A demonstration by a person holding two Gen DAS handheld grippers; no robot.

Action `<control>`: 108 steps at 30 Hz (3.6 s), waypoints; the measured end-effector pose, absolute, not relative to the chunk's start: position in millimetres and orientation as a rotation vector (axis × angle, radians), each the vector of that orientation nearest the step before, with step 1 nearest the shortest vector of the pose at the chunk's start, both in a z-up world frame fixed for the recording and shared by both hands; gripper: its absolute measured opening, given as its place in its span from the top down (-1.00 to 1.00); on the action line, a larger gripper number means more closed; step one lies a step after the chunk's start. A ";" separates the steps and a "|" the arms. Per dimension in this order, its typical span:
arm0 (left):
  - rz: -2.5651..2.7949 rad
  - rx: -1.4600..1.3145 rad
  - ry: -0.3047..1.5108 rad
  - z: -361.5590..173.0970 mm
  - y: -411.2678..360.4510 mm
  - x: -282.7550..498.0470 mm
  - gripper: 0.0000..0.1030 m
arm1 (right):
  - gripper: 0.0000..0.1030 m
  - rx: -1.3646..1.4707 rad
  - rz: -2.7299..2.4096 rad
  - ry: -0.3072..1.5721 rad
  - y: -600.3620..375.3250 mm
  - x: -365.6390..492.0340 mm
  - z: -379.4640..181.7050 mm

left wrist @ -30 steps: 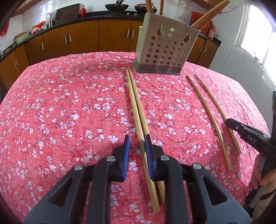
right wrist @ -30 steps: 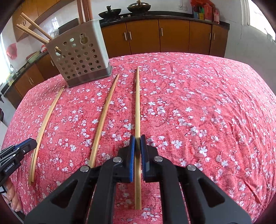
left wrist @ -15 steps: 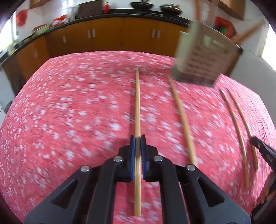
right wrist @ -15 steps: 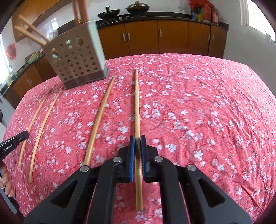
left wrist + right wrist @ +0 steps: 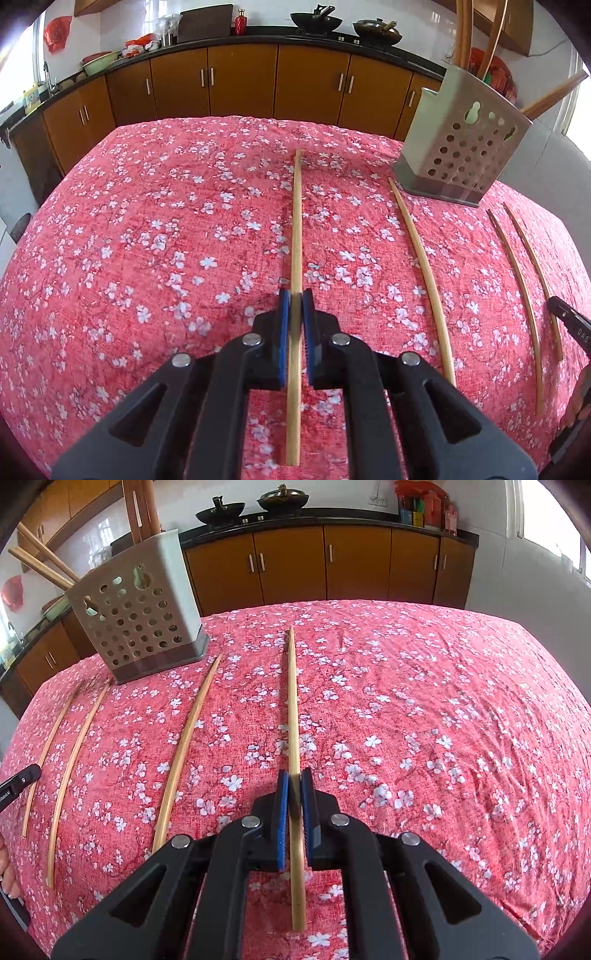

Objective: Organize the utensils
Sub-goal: 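Grasp a bamboo chopstick with the right tool while the left tool grasps another, then lift both held chopsticks upright and carry them over the beige holder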

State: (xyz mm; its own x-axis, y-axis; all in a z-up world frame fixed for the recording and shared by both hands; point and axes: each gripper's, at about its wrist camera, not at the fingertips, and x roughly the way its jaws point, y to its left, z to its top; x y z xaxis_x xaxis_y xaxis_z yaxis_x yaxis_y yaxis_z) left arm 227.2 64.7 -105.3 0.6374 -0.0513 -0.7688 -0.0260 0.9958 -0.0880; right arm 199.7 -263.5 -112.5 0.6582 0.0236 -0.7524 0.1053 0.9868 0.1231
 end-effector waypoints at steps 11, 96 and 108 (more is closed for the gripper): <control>-0.025 -0.123 0.878 -103.8 68.1 223.8 0.81 | 0.84 0.168 -0.043 0.852 -266.1 199.7 -112.7; -0.090 -0.124 0.576 8.9 69.3 158.3 0.85 | 0.85 0.222 -0.060 0.526 -280.2 138.7 -8.2; -0.104 -0.155 0.488 56.3 67.0 167.6 0.85 | 0.85 0.232 -0.034 0.429 -282.7 143.9 23.9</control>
State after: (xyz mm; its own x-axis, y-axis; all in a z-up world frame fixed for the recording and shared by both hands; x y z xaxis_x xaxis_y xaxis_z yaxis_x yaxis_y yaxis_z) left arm 167.6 67.0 56.3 0.8783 -0.1359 -0.4585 0.0621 0.9831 -0.1725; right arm 143.9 -282.7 23.9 0.9092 0.0164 -0.4161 0.0810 0.9732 0.2153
